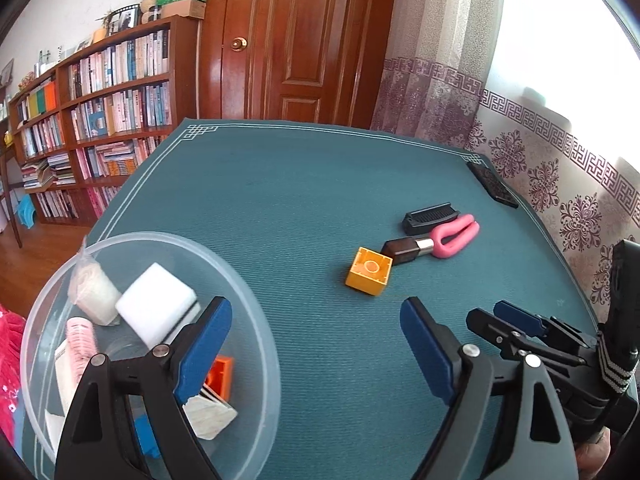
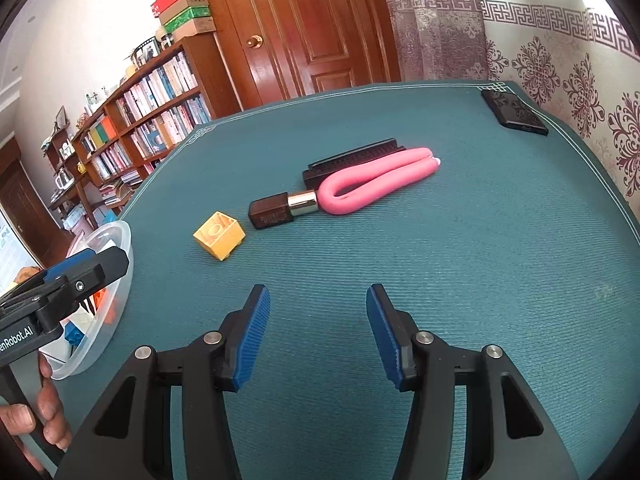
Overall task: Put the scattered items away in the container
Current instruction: 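Withdraw both open tools from the bowl toward the yellow block and brush, then grasp the yellow block with the left tool while the right tool grasps the brown-capped brush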
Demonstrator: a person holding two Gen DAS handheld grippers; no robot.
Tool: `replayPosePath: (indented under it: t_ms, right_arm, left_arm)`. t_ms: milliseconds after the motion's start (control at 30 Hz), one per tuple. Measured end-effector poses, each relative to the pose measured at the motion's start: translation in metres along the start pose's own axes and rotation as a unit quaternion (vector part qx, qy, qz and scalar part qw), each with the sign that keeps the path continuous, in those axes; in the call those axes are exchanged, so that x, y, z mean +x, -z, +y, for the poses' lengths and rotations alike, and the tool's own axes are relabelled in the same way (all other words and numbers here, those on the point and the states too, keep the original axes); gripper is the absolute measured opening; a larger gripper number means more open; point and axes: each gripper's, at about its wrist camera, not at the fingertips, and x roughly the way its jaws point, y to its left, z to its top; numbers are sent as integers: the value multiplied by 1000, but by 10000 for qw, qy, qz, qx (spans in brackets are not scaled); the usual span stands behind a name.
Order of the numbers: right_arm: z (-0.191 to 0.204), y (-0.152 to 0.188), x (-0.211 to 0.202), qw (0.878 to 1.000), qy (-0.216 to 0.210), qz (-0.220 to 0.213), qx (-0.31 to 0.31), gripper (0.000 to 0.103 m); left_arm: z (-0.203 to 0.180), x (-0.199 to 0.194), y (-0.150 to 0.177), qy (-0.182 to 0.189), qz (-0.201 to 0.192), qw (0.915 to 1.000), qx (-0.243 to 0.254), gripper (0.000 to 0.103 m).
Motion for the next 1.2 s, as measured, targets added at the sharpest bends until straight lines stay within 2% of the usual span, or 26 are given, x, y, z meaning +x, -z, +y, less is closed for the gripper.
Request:
replayPosePath:
  t_ms: [233,367,1200]
  right_arm:
    - [-21,-2,0,9993,-25,-32,368,54]
    - [-25,-2,0,9989,-64,-48,463,54]
    - [-28,-2,3,9983,-10,-29,586,54]
  left_arm:
    - [-30,22,-3,73,121,9996,262,89]
    - [-39,32,-4,-37,156,9991,398,89]
    - [-45,67,-5,-56,391,9977,549,89]
